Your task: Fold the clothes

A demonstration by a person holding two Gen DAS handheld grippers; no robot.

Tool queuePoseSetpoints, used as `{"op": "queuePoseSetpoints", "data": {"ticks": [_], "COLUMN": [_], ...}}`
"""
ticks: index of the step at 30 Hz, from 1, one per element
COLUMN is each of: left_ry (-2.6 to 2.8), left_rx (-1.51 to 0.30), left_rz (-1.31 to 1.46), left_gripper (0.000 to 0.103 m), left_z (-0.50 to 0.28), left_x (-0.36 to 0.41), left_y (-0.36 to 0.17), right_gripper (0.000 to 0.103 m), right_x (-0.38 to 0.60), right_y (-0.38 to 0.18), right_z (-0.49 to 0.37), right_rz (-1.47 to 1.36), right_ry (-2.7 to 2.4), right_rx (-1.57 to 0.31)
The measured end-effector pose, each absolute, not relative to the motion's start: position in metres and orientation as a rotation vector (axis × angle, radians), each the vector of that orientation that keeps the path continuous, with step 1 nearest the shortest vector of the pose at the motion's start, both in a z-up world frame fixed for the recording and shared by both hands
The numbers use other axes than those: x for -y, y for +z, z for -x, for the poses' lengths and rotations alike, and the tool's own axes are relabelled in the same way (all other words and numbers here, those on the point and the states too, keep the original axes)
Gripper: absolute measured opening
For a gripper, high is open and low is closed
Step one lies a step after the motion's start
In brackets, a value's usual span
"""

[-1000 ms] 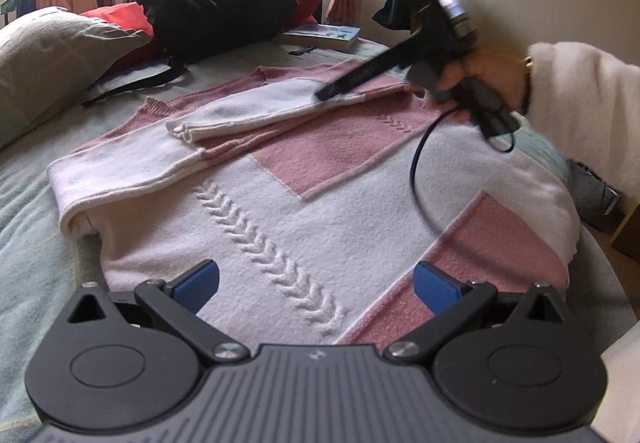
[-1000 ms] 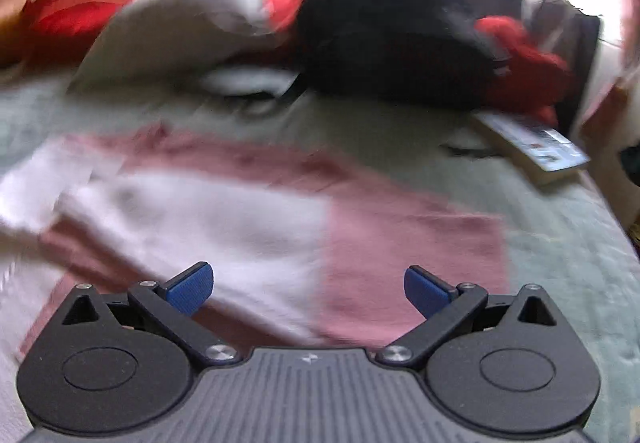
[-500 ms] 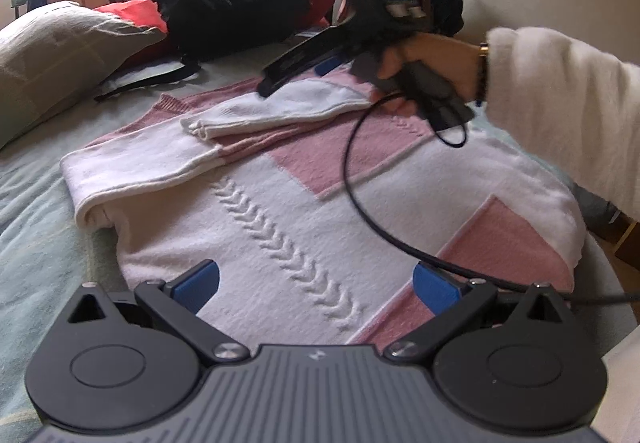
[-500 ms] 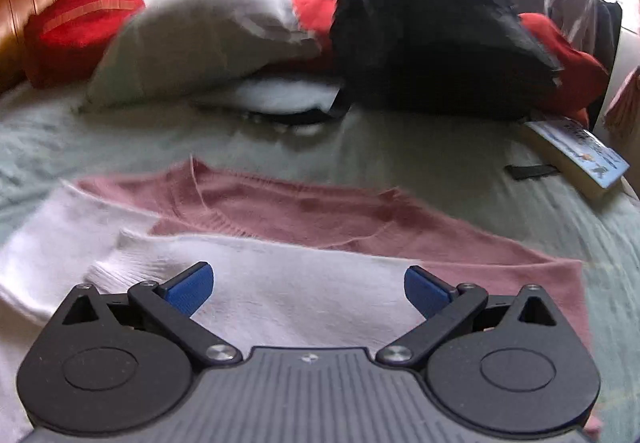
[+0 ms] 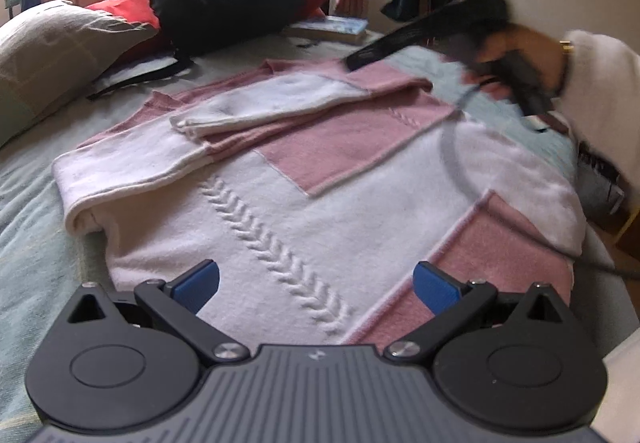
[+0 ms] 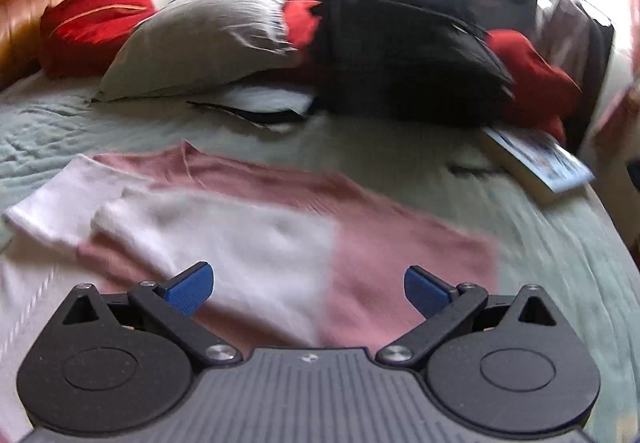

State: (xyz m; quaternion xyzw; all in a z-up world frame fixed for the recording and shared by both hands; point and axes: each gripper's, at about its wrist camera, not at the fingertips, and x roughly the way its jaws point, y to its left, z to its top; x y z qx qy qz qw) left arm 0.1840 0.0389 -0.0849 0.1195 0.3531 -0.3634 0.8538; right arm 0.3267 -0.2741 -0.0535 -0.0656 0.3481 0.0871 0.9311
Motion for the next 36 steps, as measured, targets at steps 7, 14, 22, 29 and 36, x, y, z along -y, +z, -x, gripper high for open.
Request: {"op": "queuePoseSetpoints", "data": {"ticks": [7, 14, 22, 29, 36], "left_ry": [-0.701, -0.625, -0.519, -0.482, -0.476], "left_rx": [-0.808, -0.812, -0.720, -0.711, -0.693], "left_rz": [-0.221, -0.243, -0.241, -0.222, -0.165], "left_gripper": [0.102, 0.102, 0.102, 0.102, 0.102], "left_z": [-0.159, -0.127, -0.076, -0.078, -0.143], "left_x": [-0.022, -0.013, -0.025, -0.025, -0.025], "left_y": [-0.082, -0.103, -0.111, -0.092, -0.071], "right_gripper": [0.103, 0.103, 0.103, 0.103, 0.103], "right_x": [0.306, 0.288, 0.303, 0.308, 0.309], "right_y": [-0.064, -0.097, -0.134, -0.134, -0.136], "right_z": [-0.236, -0.165, -0.119, -0.106, -0.099], "right_rz": [0.074, 0.028, -0.043, -0.023, -0.001], "right_ry": [0.237, 0.285, 0.223, 0.250, 0.251], "right_rx": [-0.697, -0.699, -0.655, -0.628, -0.610]}}
